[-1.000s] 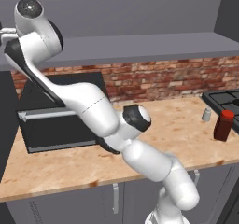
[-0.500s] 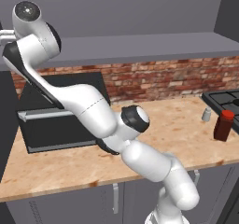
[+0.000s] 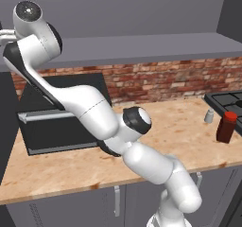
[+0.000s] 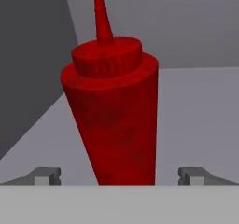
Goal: Collect the paprika, ketchup, and shaker from the cabinet and place them next to the stove.
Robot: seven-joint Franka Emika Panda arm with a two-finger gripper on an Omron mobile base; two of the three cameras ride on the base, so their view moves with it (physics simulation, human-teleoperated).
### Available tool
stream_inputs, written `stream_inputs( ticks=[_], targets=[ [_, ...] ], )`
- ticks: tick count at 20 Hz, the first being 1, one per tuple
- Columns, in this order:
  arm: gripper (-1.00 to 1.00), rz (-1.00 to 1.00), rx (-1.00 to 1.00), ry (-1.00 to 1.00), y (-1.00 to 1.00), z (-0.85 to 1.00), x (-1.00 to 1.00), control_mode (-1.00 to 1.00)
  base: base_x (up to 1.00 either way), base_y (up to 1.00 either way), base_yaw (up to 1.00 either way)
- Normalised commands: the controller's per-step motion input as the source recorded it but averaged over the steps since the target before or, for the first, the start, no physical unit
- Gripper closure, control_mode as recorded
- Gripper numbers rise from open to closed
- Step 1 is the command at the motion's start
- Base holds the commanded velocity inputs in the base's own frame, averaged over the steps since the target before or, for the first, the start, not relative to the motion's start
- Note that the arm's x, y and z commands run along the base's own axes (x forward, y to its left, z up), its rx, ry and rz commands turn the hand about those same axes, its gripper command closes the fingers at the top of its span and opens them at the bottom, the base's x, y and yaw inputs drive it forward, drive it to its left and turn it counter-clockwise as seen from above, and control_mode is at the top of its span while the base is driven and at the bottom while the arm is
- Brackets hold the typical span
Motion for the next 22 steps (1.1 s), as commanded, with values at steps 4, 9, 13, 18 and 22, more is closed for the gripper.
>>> stream_inputs(
  ticks=[4,9,13,18,22],
  targets=[
    [-1.0,0.0,0.0,0.0,0.01,0.09,0.02,-1.0,0.0,0.0,0.0],
    [-1.0,0.0,0.0,0.0,0.0,0.09,0.12,-1.0,0.0,0.0,0.0],
    [-1.0,0.0,0.0,0.0,0.02,0.07,0.11,-1.0,0.0,0.0,0.0],
    [1.0,0.0,0.0,0.0,0.07,0.01,0.01,-1.0,0.0,0.0,0.0],
    [1.0,0.0,0.0,0.0,0.01,0.0,0.0,-1.0,0.0,0.0,0.0]
  ],
)
